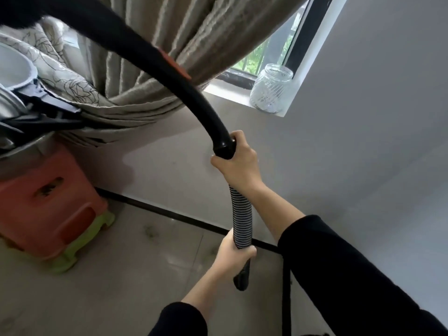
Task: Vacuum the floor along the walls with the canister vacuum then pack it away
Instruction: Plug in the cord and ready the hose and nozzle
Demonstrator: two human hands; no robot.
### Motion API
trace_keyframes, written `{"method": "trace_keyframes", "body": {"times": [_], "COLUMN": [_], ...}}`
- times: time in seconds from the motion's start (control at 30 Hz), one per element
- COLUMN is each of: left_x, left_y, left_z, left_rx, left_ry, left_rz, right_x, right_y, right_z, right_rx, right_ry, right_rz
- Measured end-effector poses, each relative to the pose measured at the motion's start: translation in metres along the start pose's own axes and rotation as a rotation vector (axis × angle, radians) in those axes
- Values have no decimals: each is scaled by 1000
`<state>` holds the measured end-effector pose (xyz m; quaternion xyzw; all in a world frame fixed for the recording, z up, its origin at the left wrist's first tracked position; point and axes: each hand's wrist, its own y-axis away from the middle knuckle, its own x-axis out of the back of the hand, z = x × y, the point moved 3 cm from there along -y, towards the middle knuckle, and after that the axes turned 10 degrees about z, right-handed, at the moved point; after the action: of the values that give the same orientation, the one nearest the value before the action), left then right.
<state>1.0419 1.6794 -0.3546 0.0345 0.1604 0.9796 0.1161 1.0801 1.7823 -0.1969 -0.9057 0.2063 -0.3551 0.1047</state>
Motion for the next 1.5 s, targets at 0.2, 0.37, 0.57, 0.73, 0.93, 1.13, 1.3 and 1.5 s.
{"method": "trace_keyframes", "body": {"times": [0.2,0.37,0.57,0.73,0.93,1.13,1.3,1.5], "left_x": [-14,-17,38,108,109,115,128,152], "left_y": [-18,-14,-13,-36,-57,-45,-39,-20], "left_z": [9,-7,15,53,45,34,47,35], "left_rx": [53,99,213,58,448,283,54,6], "left_ry": [-4,-14,827,1142,1420,1556,1465,1447], "left_rz": [-94,-172,62,332,760,630,373,361], "right_x": [-7,-11,-13,-11,-12,-23,-28,-48], "right_y": [-3,-3,3,18,49,50,59,71], "right_z": [-9,8,35,67,108,103,92,70], "right_rx": [162,-42,0,180,175,-11,-320,-344], "right_ry": [216,37,86,307,332,238,23,-116], "right_rz": [-144,-478,-449,-558,-420,-739,-1135,-1361]}}
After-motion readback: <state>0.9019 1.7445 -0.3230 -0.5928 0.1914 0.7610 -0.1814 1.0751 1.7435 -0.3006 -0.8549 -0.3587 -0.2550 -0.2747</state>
